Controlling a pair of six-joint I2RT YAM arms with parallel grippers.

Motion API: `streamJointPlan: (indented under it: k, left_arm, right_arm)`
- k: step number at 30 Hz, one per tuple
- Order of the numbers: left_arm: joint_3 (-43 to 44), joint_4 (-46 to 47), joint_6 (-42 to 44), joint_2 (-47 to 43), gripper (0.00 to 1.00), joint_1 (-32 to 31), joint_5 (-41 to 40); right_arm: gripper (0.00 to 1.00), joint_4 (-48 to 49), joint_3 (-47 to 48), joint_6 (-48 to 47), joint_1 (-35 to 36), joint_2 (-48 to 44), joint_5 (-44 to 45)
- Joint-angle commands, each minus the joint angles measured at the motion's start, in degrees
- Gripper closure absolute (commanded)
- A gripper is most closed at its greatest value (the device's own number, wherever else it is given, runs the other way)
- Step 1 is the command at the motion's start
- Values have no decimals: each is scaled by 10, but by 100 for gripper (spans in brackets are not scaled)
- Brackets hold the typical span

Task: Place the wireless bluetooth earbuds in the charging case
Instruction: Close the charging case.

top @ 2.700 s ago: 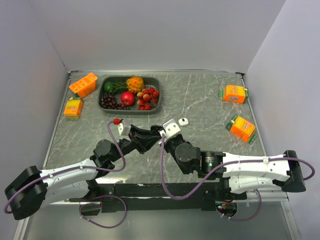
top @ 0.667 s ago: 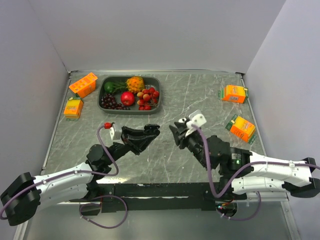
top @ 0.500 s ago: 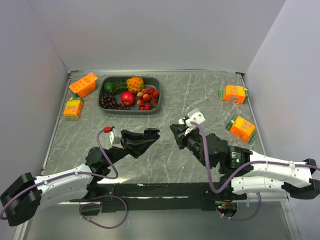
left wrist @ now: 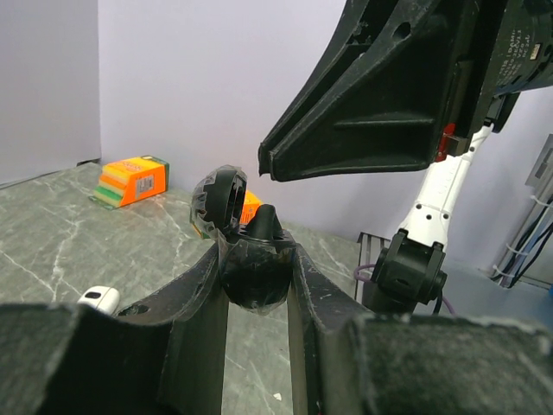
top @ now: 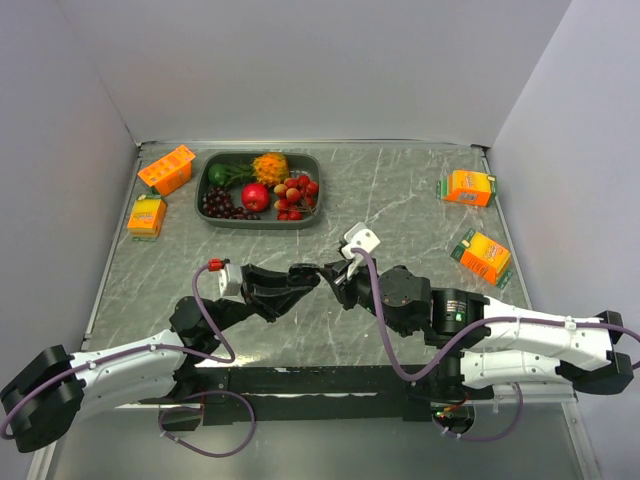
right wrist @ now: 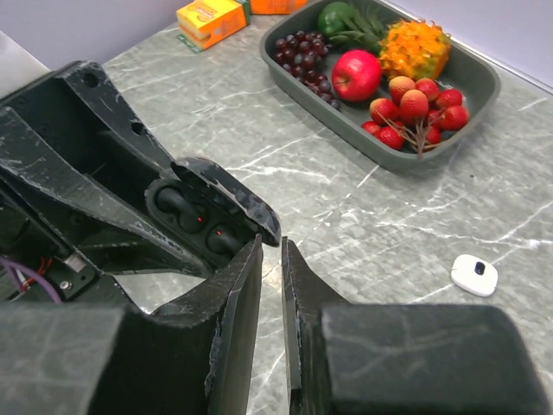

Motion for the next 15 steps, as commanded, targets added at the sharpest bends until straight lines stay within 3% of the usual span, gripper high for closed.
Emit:
streamJointPlan:
  k: [1,10,15]
  left_arm:
    - [8,35,4,-8,99,1,16]
    - [12,23,-4,-7,99,1,28]
    - [15,7,-5,0,99,1,67]
  right_arm:
    - [77,12,29,5,-1,2,-12]
    - [75,43,33,1,-4,-10,15]
    - [72,-52,129,34,-73,42,-27]
